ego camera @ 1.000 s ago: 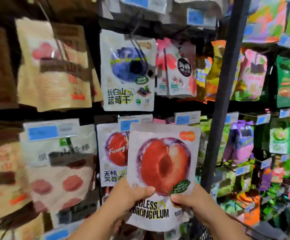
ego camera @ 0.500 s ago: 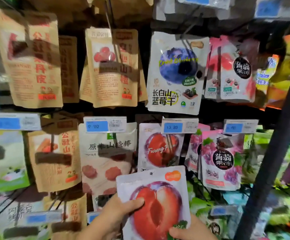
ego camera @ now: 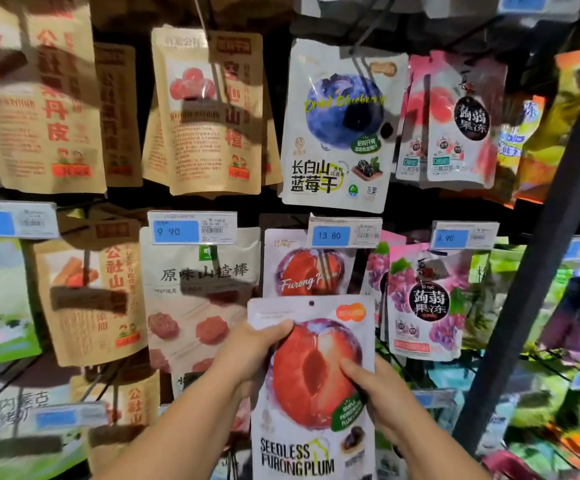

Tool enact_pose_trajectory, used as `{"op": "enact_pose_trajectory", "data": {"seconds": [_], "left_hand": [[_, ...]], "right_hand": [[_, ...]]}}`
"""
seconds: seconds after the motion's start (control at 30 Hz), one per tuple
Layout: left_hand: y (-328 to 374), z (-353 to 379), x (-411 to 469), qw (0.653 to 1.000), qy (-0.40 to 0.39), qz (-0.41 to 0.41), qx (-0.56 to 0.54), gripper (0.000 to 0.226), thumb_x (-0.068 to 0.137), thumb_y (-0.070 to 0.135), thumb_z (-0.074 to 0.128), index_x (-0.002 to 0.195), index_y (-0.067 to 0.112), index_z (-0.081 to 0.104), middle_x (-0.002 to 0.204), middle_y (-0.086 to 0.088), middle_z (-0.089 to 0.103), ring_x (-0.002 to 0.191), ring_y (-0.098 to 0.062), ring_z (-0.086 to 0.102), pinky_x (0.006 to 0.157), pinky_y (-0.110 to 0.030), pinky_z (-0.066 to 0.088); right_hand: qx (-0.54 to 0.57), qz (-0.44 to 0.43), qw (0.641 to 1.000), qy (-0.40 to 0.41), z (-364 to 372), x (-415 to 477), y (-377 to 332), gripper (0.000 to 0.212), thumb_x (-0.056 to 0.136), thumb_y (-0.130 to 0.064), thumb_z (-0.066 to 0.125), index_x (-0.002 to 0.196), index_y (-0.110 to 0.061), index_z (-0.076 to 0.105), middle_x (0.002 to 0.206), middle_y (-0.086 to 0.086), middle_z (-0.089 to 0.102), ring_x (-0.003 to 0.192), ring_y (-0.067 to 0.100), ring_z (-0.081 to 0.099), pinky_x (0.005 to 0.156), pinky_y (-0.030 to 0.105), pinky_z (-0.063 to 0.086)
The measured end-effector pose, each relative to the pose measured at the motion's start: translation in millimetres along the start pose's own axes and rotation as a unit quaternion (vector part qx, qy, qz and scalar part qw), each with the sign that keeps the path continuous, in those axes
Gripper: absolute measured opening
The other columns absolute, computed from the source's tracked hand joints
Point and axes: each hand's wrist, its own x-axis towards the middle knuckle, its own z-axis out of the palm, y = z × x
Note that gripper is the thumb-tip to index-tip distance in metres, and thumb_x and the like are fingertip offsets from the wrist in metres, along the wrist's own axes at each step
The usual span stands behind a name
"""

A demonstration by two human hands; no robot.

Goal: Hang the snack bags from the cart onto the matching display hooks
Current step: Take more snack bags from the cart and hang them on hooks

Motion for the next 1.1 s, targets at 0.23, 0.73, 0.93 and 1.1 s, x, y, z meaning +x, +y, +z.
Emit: {"op": "enact_pose_trajectory", "data": {"seconds": [0.23, 0.73, 0.93, 1.1], "left_hand": [[22.9, 22.5, 18.4, 0.999, 0.021, 0.040, 0.027, 0.026, 0.082, 0.002, 0.071, 0.107, 0.007, 0.070, 0.100, -0.012, 0.075, 0.093, -0.028, 0.070, 0.087, -0.039, 0.055], [7.2, 13.6, 8.5, 0.998, 0.000, 0.057, -0.004, 0.027, 0.084, 0.007, 0.070, 0.111, 0.007, 0.065, 0.092, -0.013, 0.075, 0.082, -0.028, 0.072, 0.077, -0.041, 0.058], [7.9, 14.7, 13.6, 0.996, 0.032, 0.082, -0.019, 0.015, 0.083, 0.010, 0.073, 0.097, 0.010, 0.070, 0.094, -0.016, 0.075, 0.087, -0.034, 0.071, 0.086, -0.049, 0.056], [16.9, 21.1, 14.3, 0.996, 0.015, 0.086, -0.026, 0.018, 0.084, 0.011, 0.072, 0.102, 0.008, 0.068, 0.094, -0.017, 0.074, 0.082, -0.030, 0.072, 0.080, -0.044, 0.058]], "right_hand": [[0.005, -0.116, 0.992, 0.049, 4.9, 18.8, -52.3, 0.044, 0.075, -0.032, 0.076, 0.114, -0.012, 0.068, 0.114, 0.012, 0.072, 0.105, 0.029, 0.069, 0.090, 0.042, 0.053], [0.024, -0.133, 0.988, 0.073, 7.2, 29.0, -67.3, 0.024, 0.088, -0.016, 0.064, 0.112, -0.014, 0.067, 0.107, 0.008, 0.074, 0.097, 0.023, 0.071, 0.084, 0.040, 0.058], [-0.023, -0.034, 0.999, -0.033, -6.5, 10.1, -24.0, 0.109, 0.028, -0.041, 0.099, 0.122, -0.002, 0.060, 0.112, 0.018, 0.072, 0.101, 0.028, 0.070, 0.082, 0.031, 0.058], [0.016, -0.047, 0.999, 0.014, -5.0, 11.1, -23.1, 0.085, 0.047, -0.026, 0.095, 0.120, -0.005, 0.059, 0.109, 0.017, 0.073, 0.097, 0.027, 0.072, 0.086, 0.034, 0.058]]}}
